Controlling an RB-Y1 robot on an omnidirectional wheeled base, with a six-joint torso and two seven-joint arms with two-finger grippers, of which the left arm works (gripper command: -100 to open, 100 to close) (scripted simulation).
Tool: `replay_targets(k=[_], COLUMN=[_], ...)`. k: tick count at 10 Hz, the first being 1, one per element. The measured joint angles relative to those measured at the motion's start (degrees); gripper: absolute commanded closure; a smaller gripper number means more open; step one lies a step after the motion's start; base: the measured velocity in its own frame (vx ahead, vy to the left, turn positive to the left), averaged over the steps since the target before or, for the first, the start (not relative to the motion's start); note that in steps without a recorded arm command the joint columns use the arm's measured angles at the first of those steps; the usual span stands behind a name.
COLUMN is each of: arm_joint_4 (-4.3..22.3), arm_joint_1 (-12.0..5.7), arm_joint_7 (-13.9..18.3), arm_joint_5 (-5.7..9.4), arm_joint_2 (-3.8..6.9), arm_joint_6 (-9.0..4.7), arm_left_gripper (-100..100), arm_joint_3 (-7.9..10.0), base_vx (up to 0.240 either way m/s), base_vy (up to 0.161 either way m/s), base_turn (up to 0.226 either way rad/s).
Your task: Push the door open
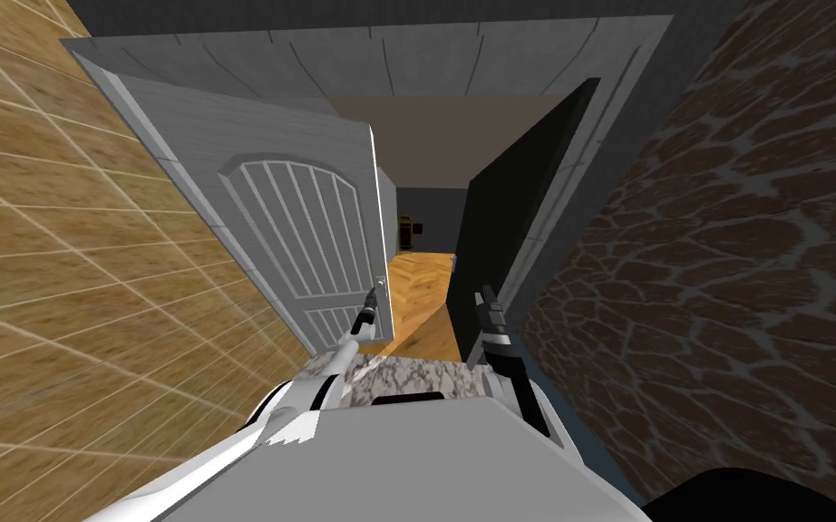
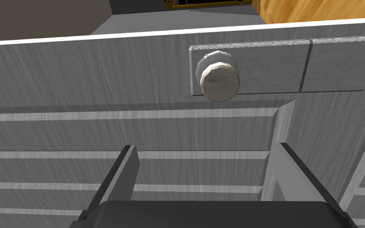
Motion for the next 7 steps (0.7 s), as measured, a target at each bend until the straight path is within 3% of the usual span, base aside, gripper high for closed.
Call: replay_targets(k=[7], arm_joint_4=[0.34], arm_joint_1=[0.42], arm_joint_7=[-0.13], arm_joint_5=[0.17], arm_joint_2=[0.35], arm_joint_6=[-1.31], arm_left_gripper=[-100], arm_joint_3=[0.57], base_vx=[0.182], base_vy=[0.021], base_turn=[-0.023])
